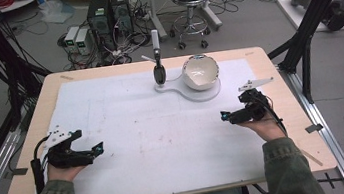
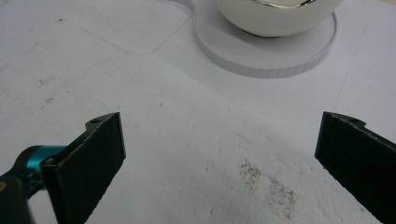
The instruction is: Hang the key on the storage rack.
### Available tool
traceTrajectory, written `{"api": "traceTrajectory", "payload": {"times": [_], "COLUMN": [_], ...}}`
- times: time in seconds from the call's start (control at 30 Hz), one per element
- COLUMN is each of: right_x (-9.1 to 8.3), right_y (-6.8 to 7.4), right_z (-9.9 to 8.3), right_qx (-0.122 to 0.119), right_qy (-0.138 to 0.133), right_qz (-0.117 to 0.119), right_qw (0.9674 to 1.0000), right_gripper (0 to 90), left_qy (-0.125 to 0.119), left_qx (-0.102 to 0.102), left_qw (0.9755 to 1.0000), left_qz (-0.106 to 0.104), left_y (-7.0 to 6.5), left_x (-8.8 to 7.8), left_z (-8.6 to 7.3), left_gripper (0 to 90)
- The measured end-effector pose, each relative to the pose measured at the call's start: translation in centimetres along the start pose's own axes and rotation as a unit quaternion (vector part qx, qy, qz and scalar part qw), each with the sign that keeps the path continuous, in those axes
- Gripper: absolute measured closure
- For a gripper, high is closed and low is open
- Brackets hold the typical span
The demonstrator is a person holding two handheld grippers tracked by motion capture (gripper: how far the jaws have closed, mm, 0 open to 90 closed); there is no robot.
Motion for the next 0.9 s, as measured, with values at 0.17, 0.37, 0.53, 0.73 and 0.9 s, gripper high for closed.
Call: {"api": "traceTrajectory", "payload": {"times": [0.17, 0.37, 0.53, 0.73, 0.9], "right_x": [-0.5, -1.6, -2.2, -2.5, -2.8], "right_y": [-0.7, -1.8, -2.5, -3.0, -3.2], "right_z": [-1.0, -2.0, -2.8, -3.4, -3.6], "right_qx": [0.008, 0.024, 0.031, 0.031, 0.021], "right_qy": [-0.012, -0.032, -0.050, -0.074, -0.098], "right_qz": [-0.003, -0.007, -0.009, -0.007, -0.008], "right_qw": [0.9999, 0.9992, 0.9982, 0.9967, 0.9949], "right_gripper": [0.7, 0.7, 0.7, 0.6, 0.6], "left_qy": [0.003, 0.007, 0.010, 0.008, 0.005], "left_qx": [-0.001, -0.004, -0.005, -0.012, -0.017], "left_qw": [1.0000, 1.0000, 0.9999, 0.9999, 0.9998], "left_qz": [0.002, 0.004, 0.003, 0.002, -0.002], "left_y": [-0.1, -0.1, -0.1, -0.1, -0.1], "left_x": [-0.2, -0.3, -0.5, -0.8, -1.1], "left_z": [-0.2, -0.4, -0.7, -0.9, -1.1], "left_gripper": [1.9, 1.9, 1.9, 1.9, 1.9]}}
Point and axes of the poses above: each handheld gripper's, and its own axes: x roughly forward along the jaws, z roughly out of its top, y roughly to its left, the point moved 9 cm from there along x, roughly forward along the jaws, and after that the axes turned 15 degrees about x, right-handed, at the moved point
